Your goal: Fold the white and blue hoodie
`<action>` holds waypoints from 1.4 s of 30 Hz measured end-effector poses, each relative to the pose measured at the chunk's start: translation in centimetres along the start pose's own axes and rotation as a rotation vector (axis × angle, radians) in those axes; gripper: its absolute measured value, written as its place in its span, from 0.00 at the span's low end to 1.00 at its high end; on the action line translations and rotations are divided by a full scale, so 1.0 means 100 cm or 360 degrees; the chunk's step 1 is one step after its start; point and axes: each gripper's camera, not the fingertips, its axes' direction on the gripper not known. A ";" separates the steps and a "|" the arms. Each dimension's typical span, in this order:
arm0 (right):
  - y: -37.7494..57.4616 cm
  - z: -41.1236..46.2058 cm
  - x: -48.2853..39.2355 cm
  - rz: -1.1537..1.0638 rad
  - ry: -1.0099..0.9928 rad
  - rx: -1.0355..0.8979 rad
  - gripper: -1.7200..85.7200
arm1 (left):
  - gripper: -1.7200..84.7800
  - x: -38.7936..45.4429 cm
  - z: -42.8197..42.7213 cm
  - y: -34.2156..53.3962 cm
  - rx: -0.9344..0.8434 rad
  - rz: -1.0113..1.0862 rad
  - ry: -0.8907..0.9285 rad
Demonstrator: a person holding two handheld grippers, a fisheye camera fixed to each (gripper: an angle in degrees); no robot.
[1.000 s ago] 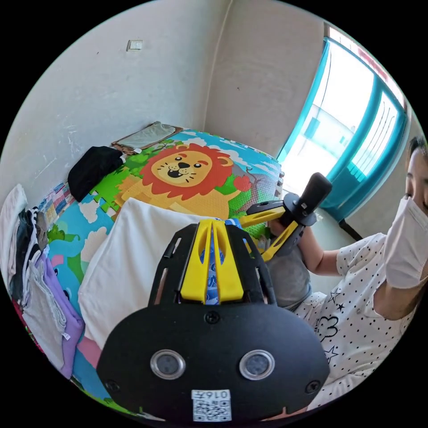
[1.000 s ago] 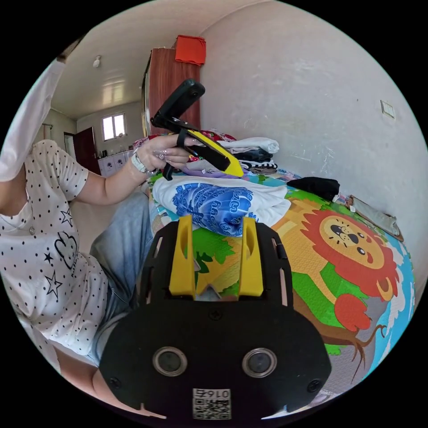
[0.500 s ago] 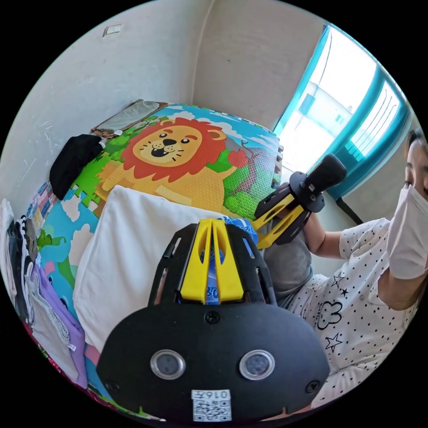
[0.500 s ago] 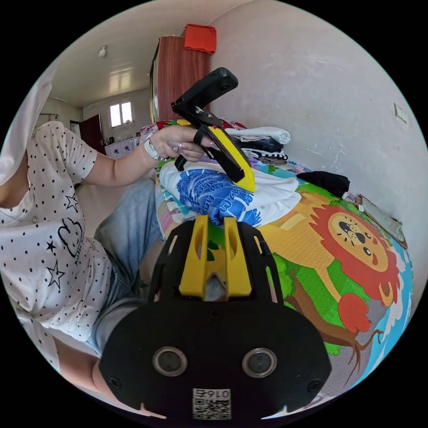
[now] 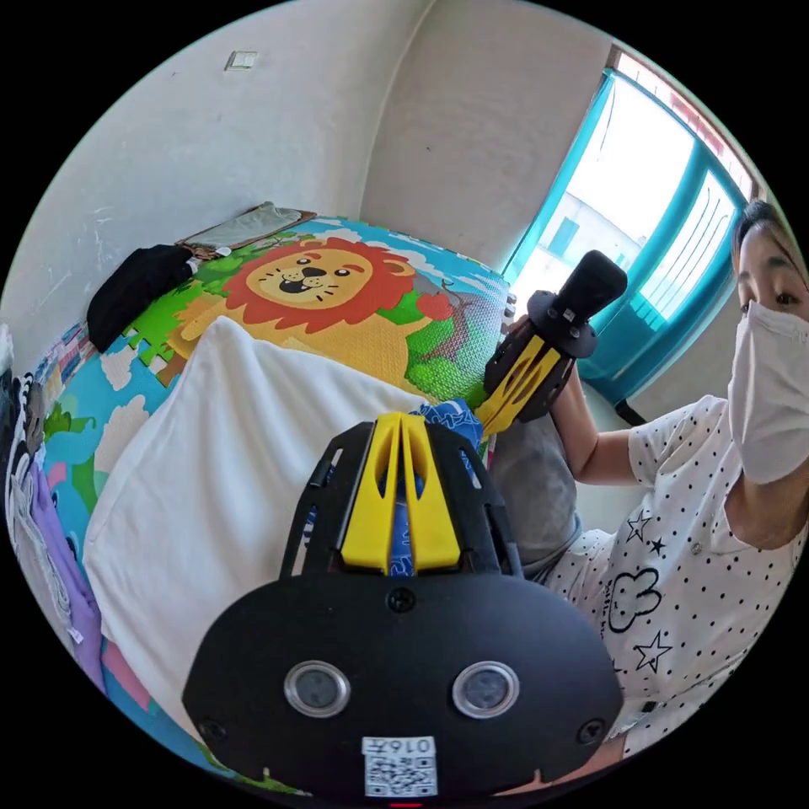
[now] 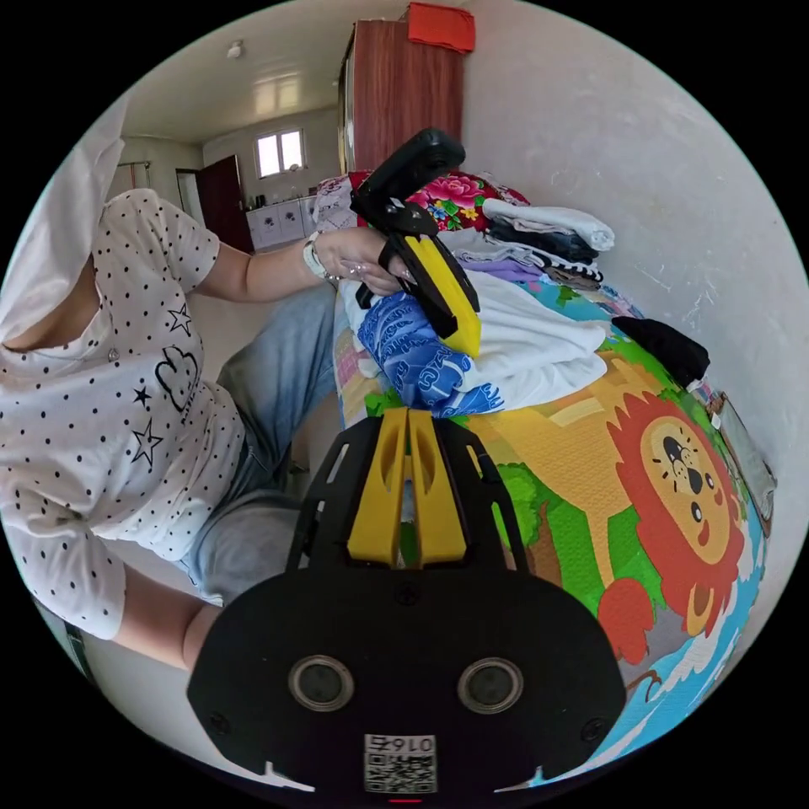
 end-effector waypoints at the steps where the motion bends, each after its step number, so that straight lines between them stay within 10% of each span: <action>1: 0.001 0.000 -0.005 -0.0023 0.0031 0.0005 0.02 | 0.01 0.002 0.000 0.003 0.0026 -0.0001 -0.0016; 28: -0.020 -0.003 0.019 0.0191 0.0006 0.0479 0.12 | 0.01 0.037 0.004 0.025 0.0391 -0.0290 -0.0206; 42: -0.032 -0.017 0.016 0.0128 0.0093 0.0165 0.10 | 0.01 0.063 0.028 0.028 0.0359 -0.0268 -0.0136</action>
